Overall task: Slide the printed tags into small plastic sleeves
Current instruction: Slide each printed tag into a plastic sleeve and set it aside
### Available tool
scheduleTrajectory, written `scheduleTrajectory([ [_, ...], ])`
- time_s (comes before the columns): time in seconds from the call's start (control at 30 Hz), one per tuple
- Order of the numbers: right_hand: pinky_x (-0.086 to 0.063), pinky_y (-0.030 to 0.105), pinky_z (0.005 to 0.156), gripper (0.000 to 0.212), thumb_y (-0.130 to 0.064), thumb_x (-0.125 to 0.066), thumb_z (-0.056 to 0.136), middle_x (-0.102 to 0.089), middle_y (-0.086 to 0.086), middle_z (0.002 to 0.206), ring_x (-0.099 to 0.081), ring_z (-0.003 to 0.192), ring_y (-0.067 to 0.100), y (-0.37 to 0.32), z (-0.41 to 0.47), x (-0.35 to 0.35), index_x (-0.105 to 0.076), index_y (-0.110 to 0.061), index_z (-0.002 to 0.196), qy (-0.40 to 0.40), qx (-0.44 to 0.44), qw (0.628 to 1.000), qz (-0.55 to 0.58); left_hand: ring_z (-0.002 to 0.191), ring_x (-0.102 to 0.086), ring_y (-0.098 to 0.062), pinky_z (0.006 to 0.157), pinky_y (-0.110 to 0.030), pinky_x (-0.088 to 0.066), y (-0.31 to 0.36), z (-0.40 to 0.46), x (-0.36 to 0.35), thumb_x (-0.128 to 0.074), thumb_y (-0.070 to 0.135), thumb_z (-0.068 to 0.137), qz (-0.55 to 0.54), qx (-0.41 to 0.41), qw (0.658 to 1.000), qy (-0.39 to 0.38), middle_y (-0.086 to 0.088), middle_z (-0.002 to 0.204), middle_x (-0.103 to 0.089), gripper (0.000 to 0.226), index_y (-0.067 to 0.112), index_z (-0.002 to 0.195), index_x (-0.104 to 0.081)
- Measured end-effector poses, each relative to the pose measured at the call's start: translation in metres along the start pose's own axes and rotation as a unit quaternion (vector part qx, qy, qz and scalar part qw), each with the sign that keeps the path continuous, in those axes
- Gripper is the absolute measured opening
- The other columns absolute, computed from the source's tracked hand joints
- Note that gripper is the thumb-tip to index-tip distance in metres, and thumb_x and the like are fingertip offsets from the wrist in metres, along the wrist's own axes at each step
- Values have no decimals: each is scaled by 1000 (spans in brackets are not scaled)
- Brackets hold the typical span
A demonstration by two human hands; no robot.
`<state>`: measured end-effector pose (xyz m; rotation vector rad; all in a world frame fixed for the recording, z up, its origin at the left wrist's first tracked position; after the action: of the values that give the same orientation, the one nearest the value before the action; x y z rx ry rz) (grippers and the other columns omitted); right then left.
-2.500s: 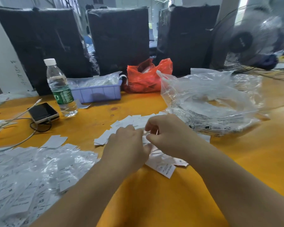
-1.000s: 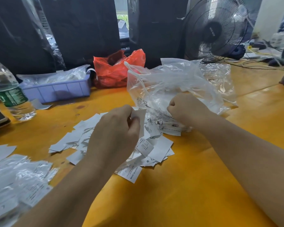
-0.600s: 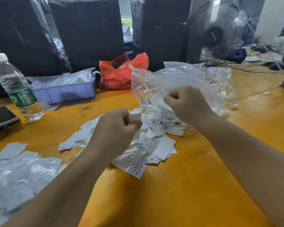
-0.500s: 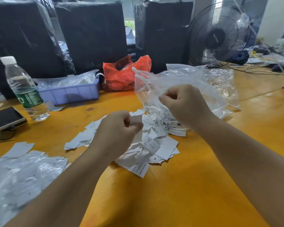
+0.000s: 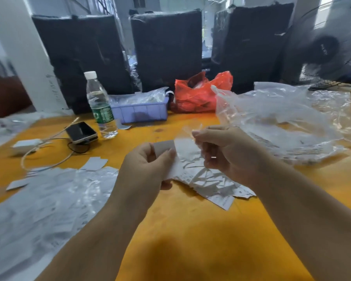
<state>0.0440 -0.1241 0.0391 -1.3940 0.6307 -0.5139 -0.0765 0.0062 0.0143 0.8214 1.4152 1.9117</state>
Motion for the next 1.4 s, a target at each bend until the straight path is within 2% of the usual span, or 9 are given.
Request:
scheduleTrajectory([
  [0.33,-56,27,52,21,-12,-77,60,-68,12,72,-65,57,19,12,-9,1,-57,-15,54,-53,-3,995,87,42,-45,-4,45,-22,-48,-16,-5,8,-58,31,95,-37,32,999,-1,9,56,-59,21,30,82,-75],
  [0.5,-54,31,51,22,10,-63,76,-66,20,73,-60,54,24,20,-14,-9,-51,-7,80,-30,-35,995,86,45,-50,-7,45,-22,-49,-18,-6,3,-51,21,99,-60,76,995,10,8,55,-59,38,36,74,-74],
  [0.6,-49,31,46,29,20,-49,85,-64,15,71,-56,50,23,27,-16,-12,-56,-8,93,-6,-39,999,35,55,-55,-10,49,-25,-51,-21,-12,-1,-55,17,97,-10,32,999,7,1,71,-66,24,30,84,-71],
  [0.73,-46,28,46,36,19,-45,81,-57,14,64,-55,52,21,28,-20,-16,-65,-8,67,-37,-15,998,-46,59,-57,-14,49,-30,-47,-14,-22,-4,-65,23,90,126,-115,983,65,4,73,-64,9,30,86,-62],
  [0.9,-50,30,52,12,-6,-60,80,-58,9,64,-55,56,19,32,-20,-21,-70,-2,76,-68,-33,996,-43,54,-51,-11,44,-14,-34,-6,-26,-6,-68,19,85,277,-240,926,89,6,52,-49,12,28,85,-59],
  [1.0,-50,30,58,31,-38,-64,78,-61,3,68,-57,62,17,33,-21,-23,-72,-8,79,-108,-37,992,-48,51,-48,-7,43,-14,-32,-6,-28,-8,-64,26,81,336,-251,906,63,15,51,-42,10,30,89,-59],
  [1.1,-49,30,61,42,-44,-65,80,-63,6,69,-58,62,18,34,-21,-23,-68,-2,81,-106,-31,992,-65,49,-43,-1,44,-11,-27,-4,-31,-11,-61,33,80,363,-247,898,29,19,54,-39,17,39,81,-44],
  [1.27,-46,30,61,39,-22,-64,82,-61,16,81,-56,70,24,34,-20,-19,-57,14,97,-92,-16,994,-61,69,-52,1,56,-10,-38,-6,-30,-9,-66,39,79,325,-239,915,-15,20,63,-49,20,36,96,-56],
  [1.4,-45,27,56,21,-7,-59,90,-60,17,81,-51,69,25,34,-20,-19,-64,11,98,-62,-14,997,-42,86,-52,0,66,-8,-38,-9,-27,-7,-60,54,78,247,-174,953,-8,19,83,-54,32,42,106,-53],
])
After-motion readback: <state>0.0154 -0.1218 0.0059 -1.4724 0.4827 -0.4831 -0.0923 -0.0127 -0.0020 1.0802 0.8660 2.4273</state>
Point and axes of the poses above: each hand's wrist, its own z-axis towards the middle knuckle, its own x-axis out of the back of the hand, y = z × x, the point moved 1 cm from there along z, towards the middle knuckle
